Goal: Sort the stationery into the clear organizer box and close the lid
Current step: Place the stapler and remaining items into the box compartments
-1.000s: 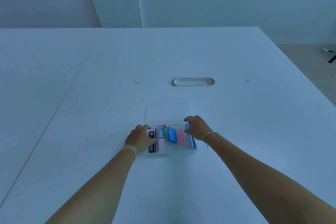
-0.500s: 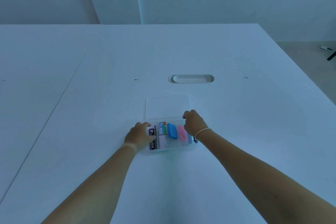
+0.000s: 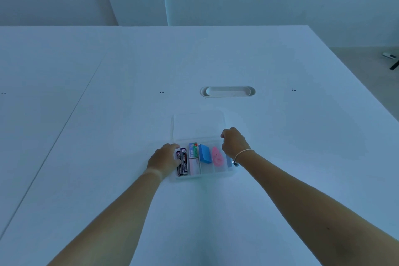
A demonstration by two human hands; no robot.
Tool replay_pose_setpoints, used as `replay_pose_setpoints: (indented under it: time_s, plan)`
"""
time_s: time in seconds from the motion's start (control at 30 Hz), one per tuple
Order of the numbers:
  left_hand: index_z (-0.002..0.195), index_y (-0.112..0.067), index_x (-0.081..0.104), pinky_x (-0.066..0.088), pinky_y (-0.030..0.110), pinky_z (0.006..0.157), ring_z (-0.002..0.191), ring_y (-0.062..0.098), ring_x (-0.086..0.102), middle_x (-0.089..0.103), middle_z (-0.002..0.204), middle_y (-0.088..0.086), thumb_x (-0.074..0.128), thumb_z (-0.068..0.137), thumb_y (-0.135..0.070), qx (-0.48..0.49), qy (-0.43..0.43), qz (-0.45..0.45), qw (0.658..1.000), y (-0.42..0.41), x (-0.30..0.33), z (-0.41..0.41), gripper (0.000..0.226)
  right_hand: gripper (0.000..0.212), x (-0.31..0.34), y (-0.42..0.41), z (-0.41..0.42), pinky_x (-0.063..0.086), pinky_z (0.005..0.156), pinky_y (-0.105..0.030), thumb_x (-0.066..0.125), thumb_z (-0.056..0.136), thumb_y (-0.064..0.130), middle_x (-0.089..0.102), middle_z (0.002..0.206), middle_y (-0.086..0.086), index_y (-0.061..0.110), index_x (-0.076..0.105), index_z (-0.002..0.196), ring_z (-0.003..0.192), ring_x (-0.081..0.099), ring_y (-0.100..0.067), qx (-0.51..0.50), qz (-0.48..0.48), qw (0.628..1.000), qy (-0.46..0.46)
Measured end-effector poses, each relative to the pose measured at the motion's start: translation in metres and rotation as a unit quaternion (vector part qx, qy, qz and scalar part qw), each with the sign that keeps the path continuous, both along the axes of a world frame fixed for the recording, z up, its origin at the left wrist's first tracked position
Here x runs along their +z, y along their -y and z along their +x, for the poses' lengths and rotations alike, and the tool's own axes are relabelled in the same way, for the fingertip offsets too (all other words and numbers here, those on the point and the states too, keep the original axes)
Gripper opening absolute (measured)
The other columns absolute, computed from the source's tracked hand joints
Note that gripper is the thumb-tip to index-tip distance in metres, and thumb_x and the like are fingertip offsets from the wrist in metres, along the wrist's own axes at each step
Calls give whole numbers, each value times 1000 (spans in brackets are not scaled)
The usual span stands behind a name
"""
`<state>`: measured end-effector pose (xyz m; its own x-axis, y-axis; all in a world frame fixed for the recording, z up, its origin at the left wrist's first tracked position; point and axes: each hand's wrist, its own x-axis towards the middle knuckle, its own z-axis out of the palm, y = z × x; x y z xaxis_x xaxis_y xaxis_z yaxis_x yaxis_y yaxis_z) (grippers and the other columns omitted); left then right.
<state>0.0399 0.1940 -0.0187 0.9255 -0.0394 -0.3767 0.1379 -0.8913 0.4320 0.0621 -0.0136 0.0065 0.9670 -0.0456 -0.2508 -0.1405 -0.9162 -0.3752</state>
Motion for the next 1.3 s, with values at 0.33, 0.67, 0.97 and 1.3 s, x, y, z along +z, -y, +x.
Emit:
replay_pose_setpoints:
  time_s: [0.33,0.67,0.97,1.3]
  plan:
    - [138,-21,43,42,38,103,128,26,46,48,141,4,57,88,-22,1,-3,0,1000,-1,-1,-1,52,28,-13,-2,-5,47,96,-40,52,90,1,53,123,-18,-2,57,117,110,57,-35,22,-26,999,8]
    - [137,-21,44,41,37,103,128,25,47,48,141,5,58,89,-27,9,-7,-19,1000,-1,1,-1,51,36,-19,6,-8,44,101,-40,60,88,9,53,127,-17,-3,57,122,119,49,-32,23,39,999,17]
    - [142,-20,36,39,34,102,129,26,46,44,145,9,53,91,-30,110,-8,-164,980,5,8,9,54,32,-12,13,-2,40,106,-36,50,93,15,52,133,-14,6,56,123,120,52,-28,-105,202,972,51]
    - [139,-22,36,40,40,103,124,23,44,40,145,3,44,92,-40,295,-105,-382,870,11,7,28,50,36,-13,13,15,42,85,-32,45,94,27,60,106,-13,1,54,117,96,52,-27,-223,362,903,-66]
